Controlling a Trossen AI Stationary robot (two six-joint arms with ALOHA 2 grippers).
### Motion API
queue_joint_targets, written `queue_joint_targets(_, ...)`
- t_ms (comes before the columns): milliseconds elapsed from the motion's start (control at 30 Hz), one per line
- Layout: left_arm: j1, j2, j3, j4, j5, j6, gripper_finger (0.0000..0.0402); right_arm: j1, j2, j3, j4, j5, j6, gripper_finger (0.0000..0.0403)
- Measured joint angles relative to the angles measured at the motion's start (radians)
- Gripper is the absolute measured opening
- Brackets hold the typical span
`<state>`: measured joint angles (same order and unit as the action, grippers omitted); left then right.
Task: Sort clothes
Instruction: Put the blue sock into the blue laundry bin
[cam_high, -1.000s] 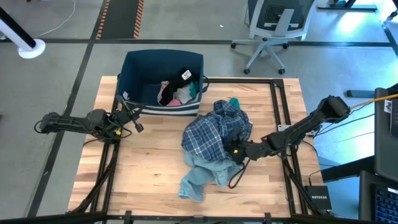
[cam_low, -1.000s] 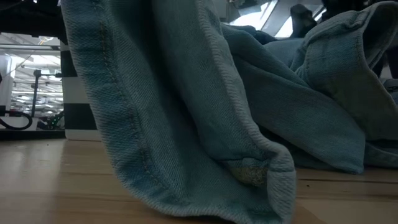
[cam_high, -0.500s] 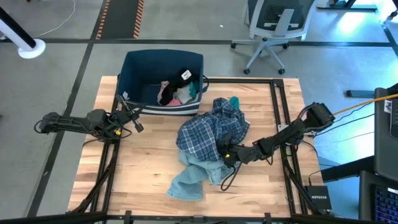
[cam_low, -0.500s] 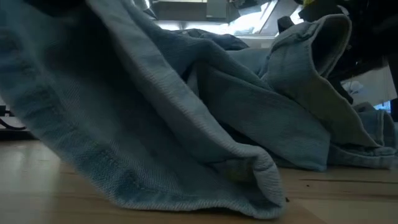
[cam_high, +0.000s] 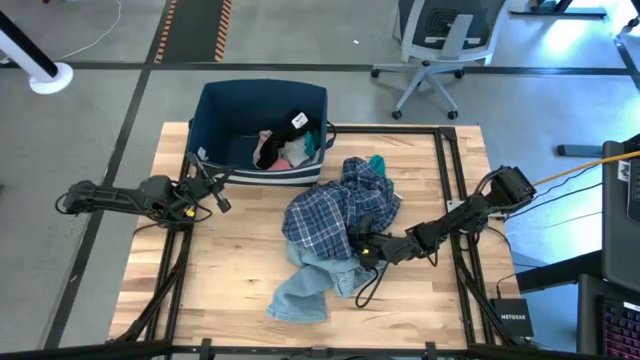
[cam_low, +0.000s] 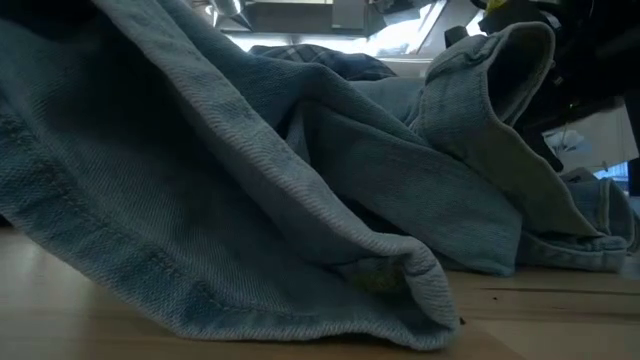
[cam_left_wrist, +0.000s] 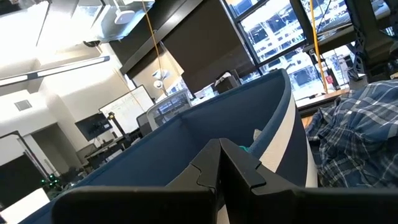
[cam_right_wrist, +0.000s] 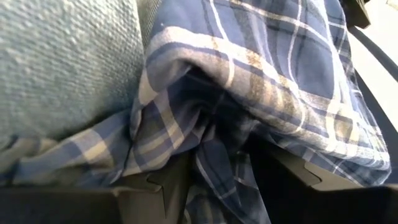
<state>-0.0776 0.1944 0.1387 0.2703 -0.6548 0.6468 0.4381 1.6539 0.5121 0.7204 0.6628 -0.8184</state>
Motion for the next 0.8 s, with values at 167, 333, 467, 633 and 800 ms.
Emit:
queue_joint_targets(167,0.000,0.000,0.000,0.000,0.000,0.000,0.0001,0.029,-0.002,-0.001,0.031,0.008,-0.009,0.0176)
queue_joint_targets(333,0.000,0.000,0.000,0.000,0.000,0.000,0.0001,0.084,-0.028,0.045,0.034,0.001,-0.109,0.0176)
queue_joint_targets(467,0.000,0.000,0.000,0.000,0.000,0.000,0.0001,0.134,-0.047,0.085,0.022,0.103,-0.199,0.0176)
queue_joint_targets(633,0.000,0.000,0.000,0.000,0.000,0.000,0.0001,0.200,-0.076,0.126,0.010,0.394,-0.387,0.0176)
queue_joint_targets(800,0.000,0.000,0.000,0.000,0.000,0.000,0.0001,0.193,-0.098,0.142,0.012,0.754,-0.539,0.0176)
